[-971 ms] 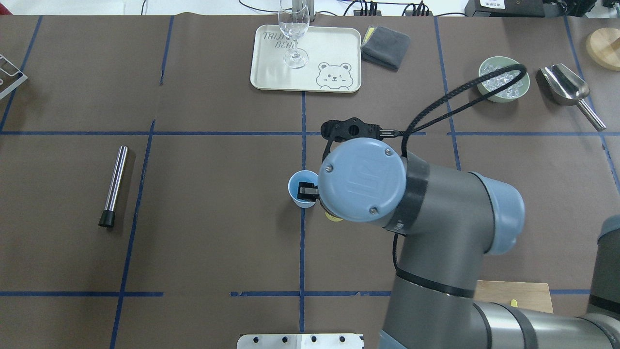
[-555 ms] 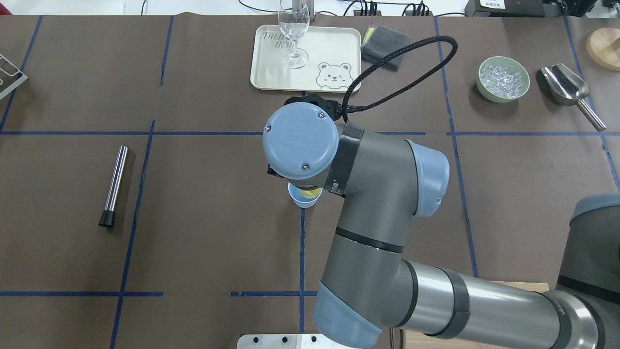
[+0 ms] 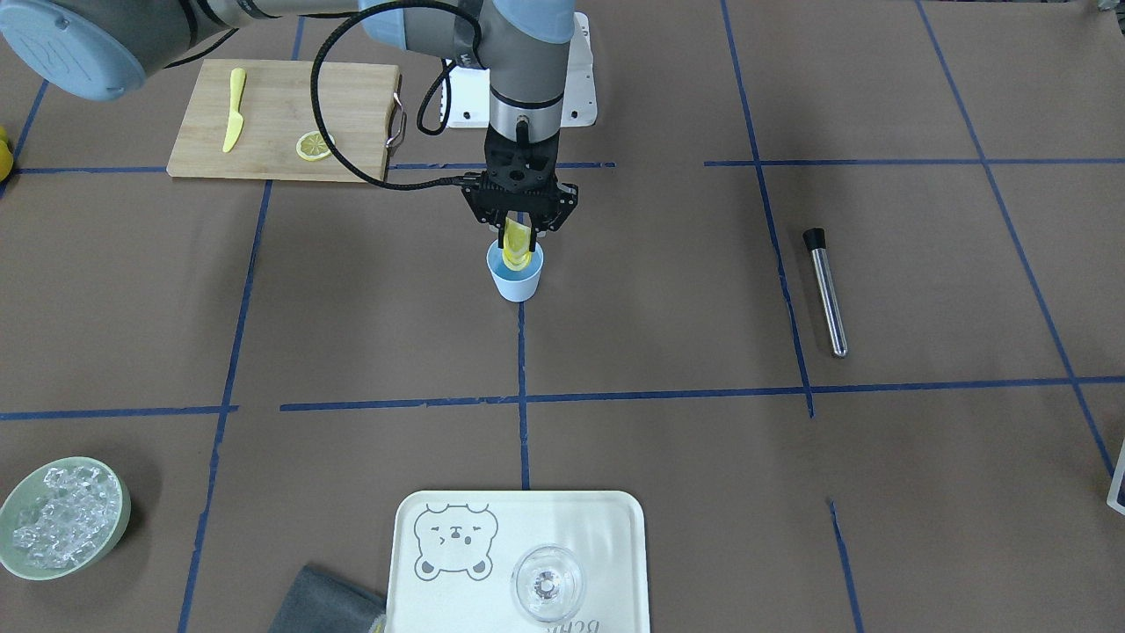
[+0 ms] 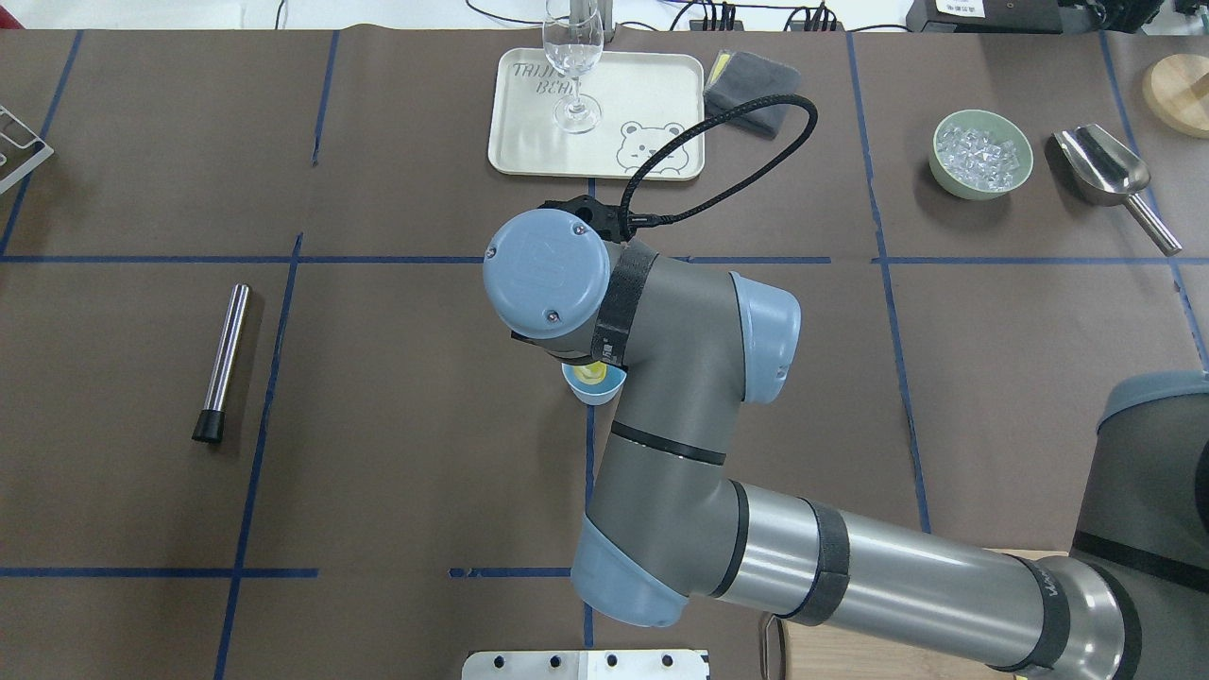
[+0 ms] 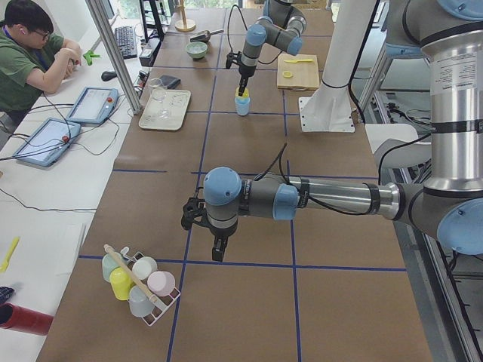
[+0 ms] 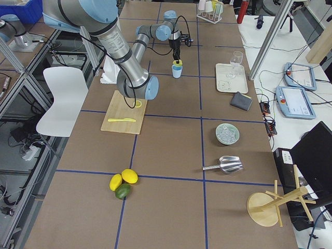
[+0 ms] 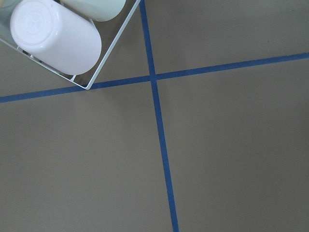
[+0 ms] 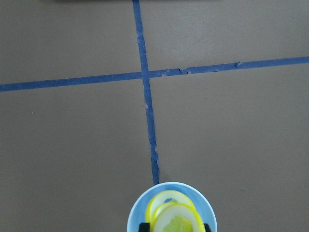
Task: Squeeze lemon into cup
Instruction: 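Lower the lemon slice into the blue cup and open the right gripper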
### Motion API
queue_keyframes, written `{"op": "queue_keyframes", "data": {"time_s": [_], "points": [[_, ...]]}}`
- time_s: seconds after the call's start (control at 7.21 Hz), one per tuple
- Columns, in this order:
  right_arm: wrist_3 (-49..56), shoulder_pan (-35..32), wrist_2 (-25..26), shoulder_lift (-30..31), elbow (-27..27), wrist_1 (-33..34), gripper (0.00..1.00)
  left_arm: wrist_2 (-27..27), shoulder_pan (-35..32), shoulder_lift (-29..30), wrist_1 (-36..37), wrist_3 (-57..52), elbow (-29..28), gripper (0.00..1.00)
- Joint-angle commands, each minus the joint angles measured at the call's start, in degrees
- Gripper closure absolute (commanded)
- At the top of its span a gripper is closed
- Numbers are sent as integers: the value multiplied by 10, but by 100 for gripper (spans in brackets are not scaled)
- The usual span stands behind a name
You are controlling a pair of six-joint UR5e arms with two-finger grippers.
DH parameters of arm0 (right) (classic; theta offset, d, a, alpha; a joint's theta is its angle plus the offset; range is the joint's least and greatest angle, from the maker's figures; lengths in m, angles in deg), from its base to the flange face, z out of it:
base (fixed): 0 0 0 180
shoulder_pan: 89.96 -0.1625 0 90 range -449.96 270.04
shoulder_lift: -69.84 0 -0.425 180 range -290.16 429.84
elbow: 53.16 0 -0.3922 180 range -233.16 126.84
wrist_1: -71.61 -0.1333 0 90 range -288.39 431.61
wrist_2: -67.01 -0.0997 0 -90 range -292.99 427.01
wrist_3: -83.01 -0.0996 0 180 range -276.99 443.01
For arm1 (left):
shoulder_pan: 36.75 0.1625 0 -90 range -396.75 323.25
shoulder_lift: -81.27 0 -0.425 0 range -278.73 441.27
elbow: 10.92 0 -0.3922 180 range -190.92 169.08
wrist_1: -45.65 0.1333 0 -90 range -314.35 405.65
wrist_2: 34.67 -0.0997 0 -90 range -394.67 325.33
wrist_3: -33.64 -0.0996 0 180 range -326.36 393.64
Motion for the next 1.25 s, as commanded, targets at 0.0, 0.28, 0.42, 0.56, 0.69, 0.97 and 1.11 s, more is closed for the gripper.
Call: {"op": "queue_keyframes", "data": {"time_s": [0.0, 0.28, 0.42, 0.56, 0.69, 0.97, 1.11], "points": [[4, 1, -5, 1, -12, -2, 99, 0, 0, 0, 0, 0, 0, 0], [6, 1, -5, 1, -15, -2, 98, 0, 0, 0, 0, 0, 0, 0], [6, 0, -6, 1, -15, -2, 95, 0, 0, 0, 0, 0, 0, 0], [6, 0, -6, 1, -14, -2, 78, 0, 0, 0, -1, 0, 0, 0], [8, 0, -6, 1, -14, -2, 44, 0, 1, 0, -1, 0, 0, 0], [31, 0, -7, 1, -12, -2, 12, 0, 1, 0, -1, 0, 0, 0], [31, 0, -7, 1, -11, -2, 12, 0, 0, 0, -1, 0, 0, 0]]}}
